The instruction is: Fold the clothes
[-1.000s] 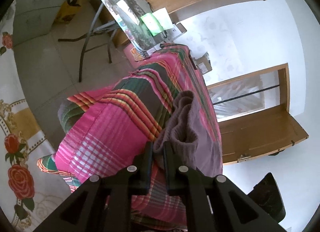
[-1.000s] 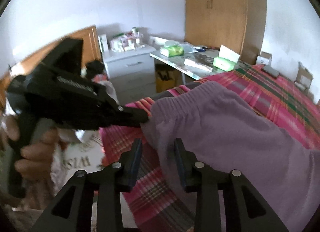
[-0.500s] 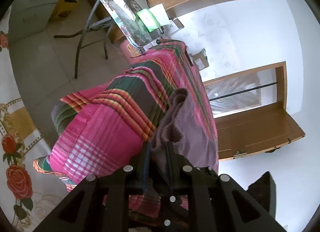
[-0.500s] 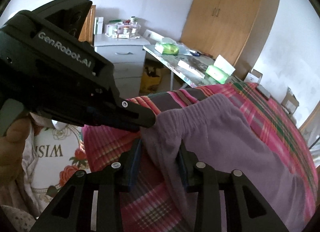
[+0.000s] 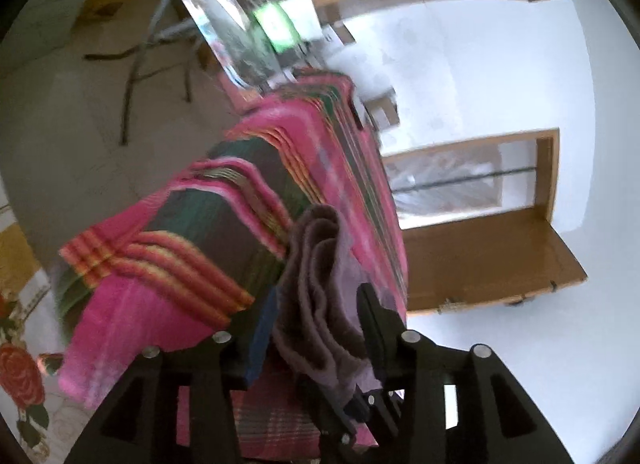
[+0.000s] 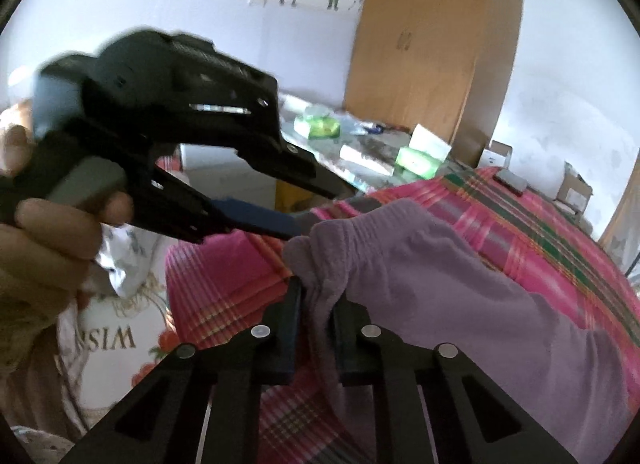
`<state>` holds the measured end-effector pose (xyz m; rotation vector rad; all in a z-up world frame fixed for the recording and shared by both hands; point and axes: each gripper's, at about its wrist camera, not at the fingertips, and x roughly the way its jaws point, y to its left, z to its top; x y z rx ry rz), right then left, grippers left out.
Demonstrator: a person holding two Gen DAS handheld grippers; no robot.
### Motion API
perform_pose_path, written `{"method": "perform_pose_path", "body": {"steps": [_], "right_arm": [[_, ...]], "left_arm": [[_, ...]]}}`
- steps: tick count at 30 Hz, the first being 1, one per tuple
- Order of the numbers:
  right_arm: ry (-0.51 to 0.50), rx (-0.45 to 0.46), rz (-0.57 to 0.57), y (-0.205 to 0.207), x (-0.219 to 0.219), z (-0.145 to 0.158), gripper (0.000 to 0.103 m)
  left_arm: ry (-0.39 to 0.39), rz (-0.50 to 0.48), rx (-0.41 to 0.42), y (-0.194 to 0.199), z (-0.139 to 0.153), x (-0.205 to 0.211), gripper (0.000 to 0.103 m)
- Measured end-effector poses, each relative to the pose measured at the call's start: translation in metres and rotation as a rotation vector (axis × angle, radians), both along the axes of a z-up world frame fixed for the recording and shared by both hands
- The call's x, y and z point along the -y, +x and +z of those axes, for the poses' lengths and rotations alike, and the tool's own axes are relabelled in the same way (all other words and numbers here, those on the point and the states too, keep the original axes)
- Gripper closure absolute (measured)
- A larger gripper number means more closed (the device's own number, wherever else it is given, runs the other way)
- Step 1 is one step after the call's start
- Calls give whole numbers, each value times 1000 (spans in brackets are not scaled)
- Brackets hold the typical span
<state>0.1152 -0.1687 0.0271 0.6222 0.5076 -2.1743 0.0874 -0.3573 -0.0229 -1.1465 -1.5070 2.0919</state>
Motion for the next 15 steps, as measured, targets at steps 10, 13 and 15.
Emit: {"method": "perform_pose_path", "body": {"steps": [10, 13, 15], "right_arm": [[-28, 25, 29, 3, -9, 0, 90], [-45, 24, 29, 0, -12, 2, 90], [-56, 24, 31, 0, -13, 3, 90]], "left_arm": [[58, -141, 55, -37, -12, -21, 49], [46, -171, 65, -45, -10, -28, 50], [38, -192, 70, -51, -9, -32, 50]]}}
